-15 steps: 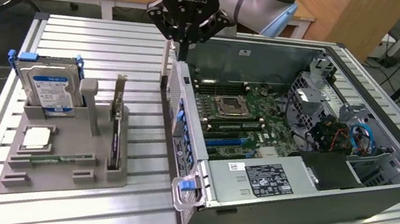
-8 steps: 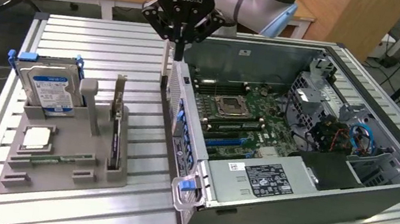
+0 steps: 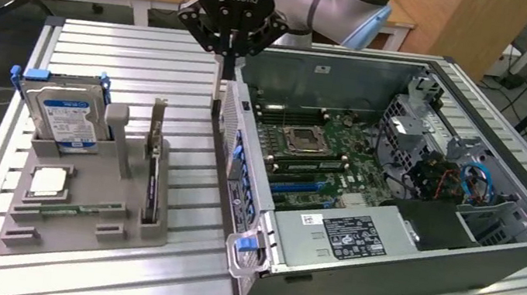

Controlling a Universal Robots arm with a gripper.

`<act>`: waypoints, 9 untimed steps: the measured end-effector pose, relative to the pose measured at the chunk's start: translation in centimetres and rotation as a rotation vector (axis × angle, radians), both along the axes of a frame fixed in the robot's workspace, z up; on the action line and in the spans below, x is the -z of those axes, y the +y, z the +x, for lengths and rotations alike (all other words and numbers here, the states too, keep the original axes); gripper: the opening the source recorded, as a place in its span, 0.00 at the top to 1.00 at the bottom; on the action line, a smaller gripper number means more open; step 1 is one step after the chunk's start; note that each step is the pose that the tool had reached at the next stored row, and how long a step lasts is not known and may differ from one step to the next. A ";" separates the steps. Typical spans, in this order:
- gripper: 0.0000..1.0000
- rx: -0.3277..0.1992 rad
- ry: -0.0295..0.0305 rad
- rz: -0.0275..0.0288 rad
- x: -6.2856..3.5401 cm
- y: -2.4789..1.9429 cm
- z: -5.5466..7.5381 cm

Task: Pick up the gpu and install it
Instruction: 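Reach for the gpu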

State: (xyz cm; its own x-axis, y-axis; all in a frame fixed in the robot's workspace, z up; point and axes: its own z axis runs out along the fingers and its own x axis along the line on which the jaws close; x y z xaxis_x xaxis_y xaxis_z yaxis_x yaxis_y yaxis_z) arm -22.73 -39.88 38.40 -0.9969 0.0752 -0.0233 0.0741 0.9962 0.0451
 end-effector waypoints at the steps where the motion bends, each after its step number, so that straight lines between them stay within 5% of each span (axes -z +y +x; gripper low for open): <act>1: 0.89 0.000 0.0000 0.0000 0.01 0.00 -0.1; 9: 0.89 0.000 0.0000 0.0000 0.06 0.00 -1.0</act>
